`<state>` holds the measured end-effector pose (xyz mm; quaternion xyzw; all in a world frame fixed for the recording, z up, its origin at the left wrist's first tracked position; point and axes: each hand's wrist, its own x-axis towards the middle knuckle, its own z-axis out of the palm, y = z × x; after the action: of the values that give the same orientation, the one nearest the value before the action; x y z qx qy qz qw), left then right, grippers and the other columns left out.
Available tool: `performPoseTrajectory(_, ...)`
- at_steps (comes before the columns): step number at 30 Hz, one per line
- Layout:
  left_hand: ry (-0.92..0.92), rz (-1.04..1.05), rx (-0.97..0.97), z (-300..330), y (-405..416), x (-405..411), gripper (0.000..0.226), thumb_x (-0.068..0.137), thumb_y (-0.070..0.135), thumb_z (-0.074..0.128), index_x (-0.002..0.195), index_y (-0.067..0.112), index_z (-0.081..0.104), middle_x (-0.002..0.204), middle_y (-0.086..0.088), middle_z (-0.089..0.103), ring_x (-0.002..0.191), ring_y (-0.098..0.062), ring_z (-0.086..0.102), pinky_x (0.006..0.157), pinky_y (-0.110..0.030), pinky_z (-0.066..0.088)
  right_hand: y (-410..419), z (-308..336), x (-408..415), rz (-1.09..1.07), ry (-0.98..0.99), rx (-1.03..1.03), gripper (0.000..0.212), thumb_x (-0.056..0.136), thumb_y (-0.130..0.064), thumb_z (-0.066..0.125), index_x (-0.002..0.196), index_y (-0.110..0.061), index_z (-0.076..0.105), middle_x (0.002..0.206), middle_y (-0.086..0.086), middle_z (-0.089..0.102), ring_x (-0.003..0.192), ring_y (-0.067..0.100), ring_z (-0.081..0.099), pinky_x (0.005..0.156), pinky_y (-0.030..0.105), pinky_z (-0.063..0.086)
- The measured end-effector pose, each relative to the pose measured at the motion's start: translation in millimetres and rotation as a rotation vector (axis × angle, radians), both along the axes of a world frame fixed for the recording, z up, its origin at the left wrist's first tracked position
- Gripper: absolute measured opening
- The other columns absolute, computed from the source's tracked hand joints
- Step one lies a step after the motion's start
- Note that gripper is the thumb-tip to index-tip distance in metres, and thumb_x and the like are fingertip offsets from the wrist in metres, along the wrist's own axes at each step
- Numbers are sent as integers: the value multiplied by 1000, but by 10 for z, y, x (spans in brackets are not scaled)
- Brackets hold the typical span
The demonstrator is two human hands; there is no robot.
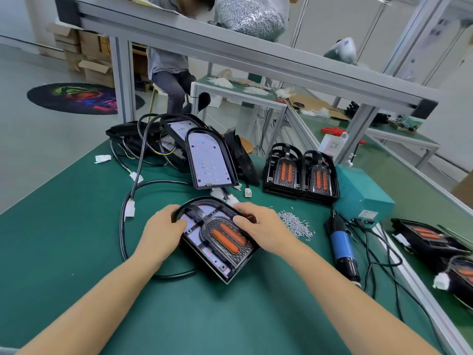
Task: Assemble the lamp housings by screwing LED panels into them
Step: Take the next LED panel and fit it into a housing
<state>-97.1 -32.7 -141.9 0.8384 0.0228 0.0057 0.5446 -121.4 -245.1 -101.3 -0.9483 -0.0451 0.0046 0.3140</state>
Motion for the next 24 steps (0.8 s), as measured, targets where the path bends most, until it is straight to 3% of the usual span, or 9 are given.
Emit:
performPoseTrajectory(2,-72,-13,301,4,12,-7,25,86,11,52,109,18,60,107,-5,58,97,-29,56,83,-37,46,-57,-10,-42,7,33,41,37,97,-24,58,134,-21,59,128,-1,64,111,13,58,98,20,39)
performPoseTrajectory(4,-82,-27,433,14,10,-30,25,86,13,51,109,16,60,104,-8,55,96,-31,54,79,-38,45,-90,-19,-81,12,55,67,38,97,-21,58,134,-20,59,131,-1,63,117,13,57,105,25,39)
performPoseTrajectory(7,-83,-48,498,32,18,-75,16,86,15,51,101,14,58,98,-8,53,89,-31,54,74,-37,45,-79,-3,-130,3,65,103,39,97,-23,58,136,-22,58,133,-5,61,120,10,55,105,21,36)
performPoseTrajectory(9,-71,-66,545,59,44,-71,14,87,20,52,99,16,58,97,-7,53,91,-31,56,74,-36,44,-62,13,-148,4,68,123,38,97,-25,57,135,-22,59,124,-8,63,108,5,57,97,17,38)
performPoseTrajectory(11,-42,-88,590,104,76,-32,15,88,26,53,99,19,61,100,-7,53,93,-30,57,76,-36,45,-80,45,-173,-20,61,162,34,99,-29,55,132,-23,60,114,-10,63,93,-2,57,86,11,38)
performPoseTrajectory(14,5,-94,602,177,100,41,26,85,29,58,109,20,63,114,-6,57,101,-28,56,83,-35,46,-324,118,-240,-183,-46,169,31,97,-29,56,126,-22,63,113,-7,63,95,5,55,84,14,35)
performPoseTrajectory(16,-52,-24,548,239,93,78,36,83,25,62,119,18,62,121,-5,58,109,-28,55,89,-36,44,-632,156,-323,-320,-124,64,30,95,-25,59,125,-20,64,107,-4,63,91,8,55,79,15,35)
performPoseTrajectory(19,-313,56,416,364,-13,104,28,82,14,62,110,16,66,108,-3,64,97,-25,55,84,-37,44,-1101,123,-464,-528,-120,-181,33,95,-22,58,127,-13,61,105,3,59,94,19,57,81,27,40)
performPoseTrajectory(24,-443,-212,371,607,-573,180,14,84,13,60,90,19,71,83,9,60,83,-15,53,75,-29,43,-1359,-76,-573,-710,133,-526,39,95,-35,56,116,-3,53,122,16,50,112,34,50,86,36,43)
